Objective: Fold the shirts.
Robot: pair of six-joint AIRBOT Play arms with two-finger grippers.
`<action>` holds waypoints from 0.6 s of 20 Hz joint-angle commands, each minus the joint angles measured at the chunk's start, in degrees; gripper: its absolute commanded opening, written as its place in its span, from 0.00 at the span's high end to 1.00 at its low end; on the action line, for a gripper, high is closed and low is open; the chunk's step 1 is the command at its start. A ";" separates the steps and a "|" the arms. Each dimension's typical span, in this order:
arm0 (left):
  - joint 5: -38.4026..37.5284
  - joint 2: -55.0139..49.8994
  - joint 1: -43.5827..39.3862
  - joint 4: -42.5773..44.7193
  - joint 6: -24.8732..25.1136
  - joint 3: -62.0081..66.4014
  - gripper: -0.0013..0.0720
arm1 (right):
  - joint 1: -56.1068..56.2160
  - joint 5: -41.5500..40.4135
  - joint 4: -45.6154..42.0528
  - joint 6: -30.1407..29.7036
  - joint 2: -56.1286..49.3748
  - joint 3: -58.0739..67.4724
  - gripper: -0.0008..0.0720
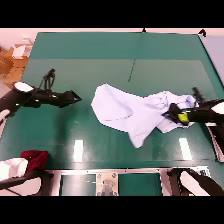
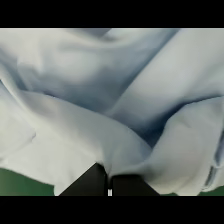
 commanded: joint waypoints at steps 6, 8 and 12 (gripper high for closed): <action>15.08 -12.39 -12.63 -15.15 4.68 0.79 0.10 | -9.11 2.82 -3.13 -1.09 -0.72 1.49 0.97; 14.97 -15.17 -14.78 -20.48 7.19 2.82 0.10 | -8.90 2.80 -2.71 -1.25 -0.72 1.49 0.97; 16.09 -18.93 -18.56 -21.29 7.50 7.23 0.43 | -8.90 2.75 -2.71 -1.29 -0.72 1.51 0.97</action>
